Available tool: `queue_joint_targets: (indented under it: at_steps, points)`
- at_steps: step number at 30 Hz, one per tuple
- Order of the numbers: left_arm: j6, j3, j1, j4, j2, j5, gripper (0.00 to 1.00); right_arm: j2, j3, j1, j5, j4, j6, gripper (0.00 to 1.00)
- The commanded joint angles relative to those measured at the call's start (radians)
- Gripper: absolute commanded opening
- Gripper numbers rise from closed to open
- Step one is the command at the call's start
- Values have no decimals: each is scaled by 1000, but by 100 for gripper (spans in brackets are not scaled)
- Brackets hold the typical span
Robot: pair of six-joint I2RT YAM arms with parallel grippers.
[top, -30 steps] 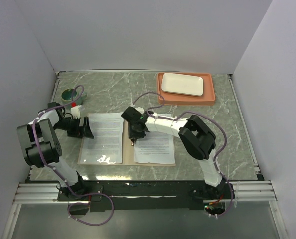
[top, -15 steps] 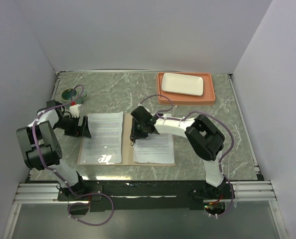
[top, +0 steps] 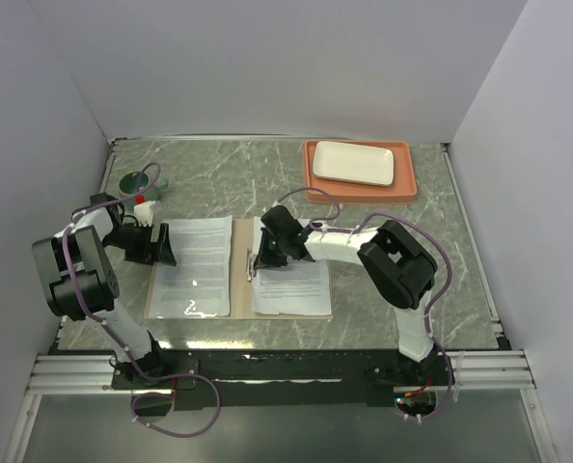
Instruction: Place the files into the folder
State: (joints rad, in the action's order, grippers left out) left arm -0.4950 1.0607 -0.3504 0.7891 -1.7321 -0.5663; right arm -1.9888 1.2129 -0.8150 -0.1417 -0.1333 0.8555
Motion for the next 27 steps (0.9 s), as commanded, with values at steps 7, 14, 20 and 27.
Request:
queue_joint_targets:
  at_steps: [7,14,20,27]
  points:
    - [-17,5,11,15,-38,-81,96,2,-29,-52,224,-262,-71,41]
    - [-4,-44,111,-17,-20,-100,96,1,137,-61,320,-452,-111,53]
    - [-19,-34,142,8,2,-116,96,-70,250,-84,412,-601,-119,53]
    - [-69,-54,145,38,29,-115,96,-110,325,-93,445,-673,-108,49]
